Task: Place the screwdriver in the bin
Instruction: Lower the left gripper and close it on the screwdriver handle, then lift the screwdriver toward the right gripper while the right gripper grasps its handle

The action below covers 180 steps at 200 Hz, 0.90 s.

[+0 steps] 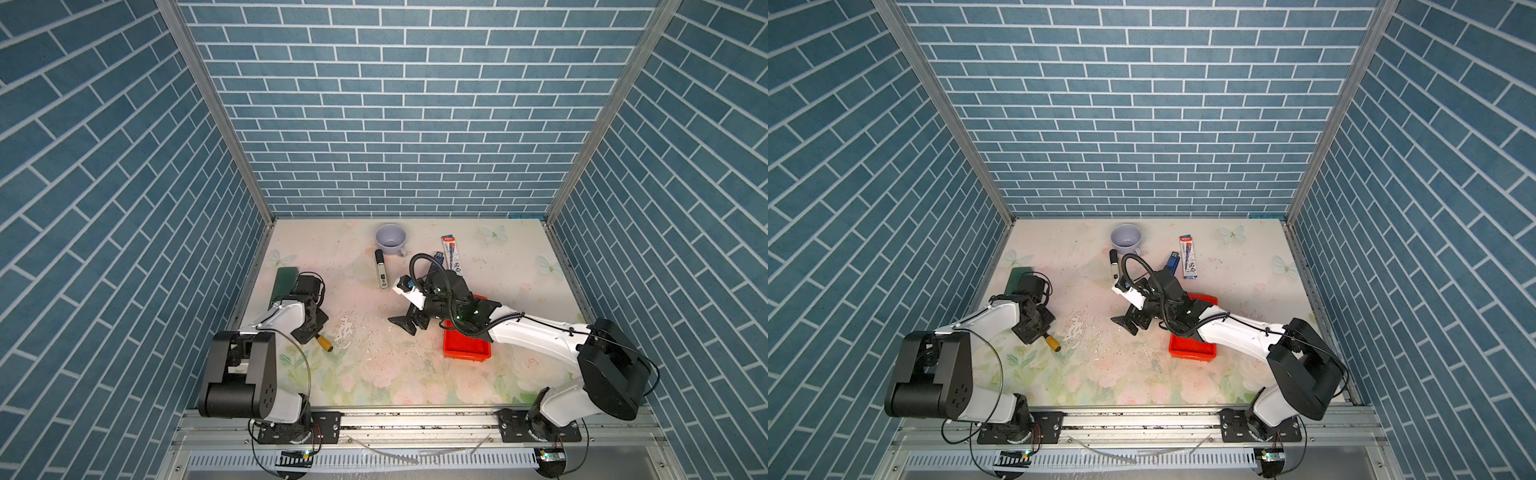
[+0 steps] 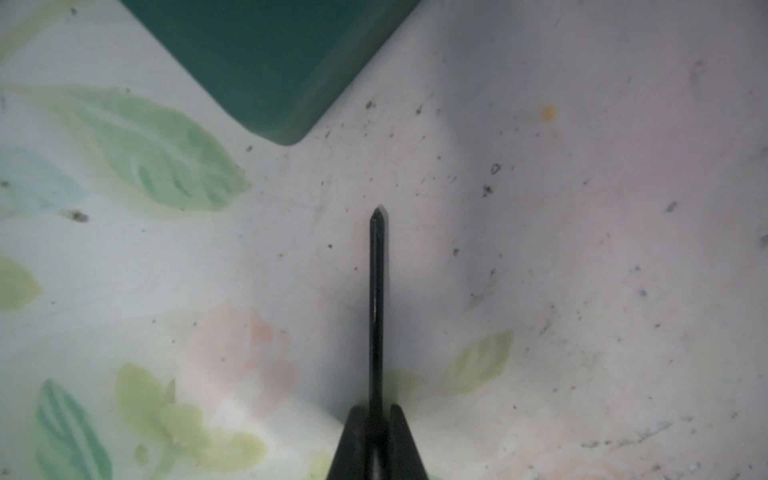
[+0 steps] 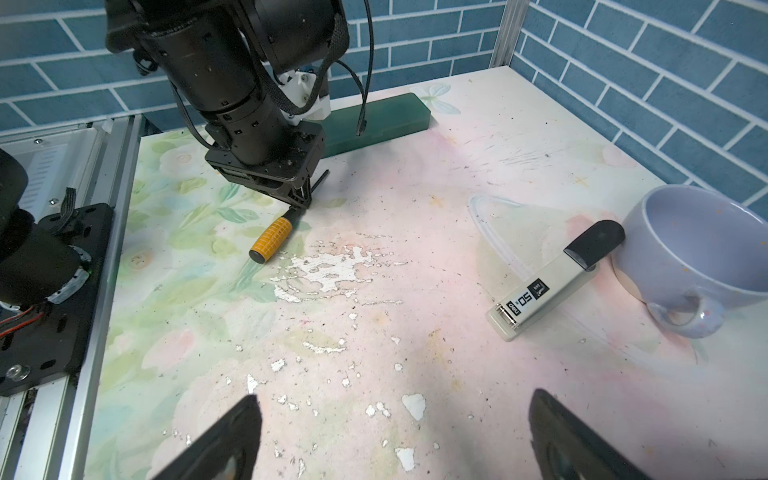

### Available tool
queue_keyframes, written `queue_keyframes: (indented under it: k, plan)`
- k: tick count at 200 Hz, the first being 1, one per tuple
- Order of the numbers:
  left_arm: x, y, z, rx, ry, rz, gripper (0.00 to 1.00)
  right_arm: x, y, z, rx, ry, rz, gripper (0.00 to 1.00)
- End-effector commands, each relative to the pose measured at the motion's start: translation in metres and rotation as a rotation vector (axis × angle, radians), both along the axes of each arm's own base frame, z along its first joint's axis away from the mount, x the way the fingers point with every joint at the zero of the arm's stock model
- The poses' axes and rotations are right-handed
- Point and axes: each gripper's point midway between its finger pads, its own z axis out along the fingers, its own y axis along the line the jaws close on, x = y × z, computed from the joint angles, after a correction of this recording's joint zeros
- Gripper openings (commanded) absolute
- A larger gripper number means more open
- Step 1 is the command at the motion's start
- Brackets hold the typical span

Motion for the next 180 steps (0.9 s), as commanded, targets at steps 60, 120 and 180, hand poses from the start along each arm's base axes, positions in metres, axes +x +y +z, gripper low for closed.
queue_keyframes:
  k: [60,120,180]
  plan:
    - [0.025,-0.004,0.068,-0.022,-0.253,-0.031,0.07,0.017,0.014,0.03,0.107,0.037,-0.071,0.99]
    - [0.071,-0.044,0.159,-0.179,-0.648,-0.167,0.07,0.039,0.013,0.059,0.305,0.215,-0.149,0.99]
    - [0.088,-0.121,0.244,-0.266,-0.945,-0.46,0.06,0.065,-0.004,0.094,0.496,0.388,-0.2,0.99]
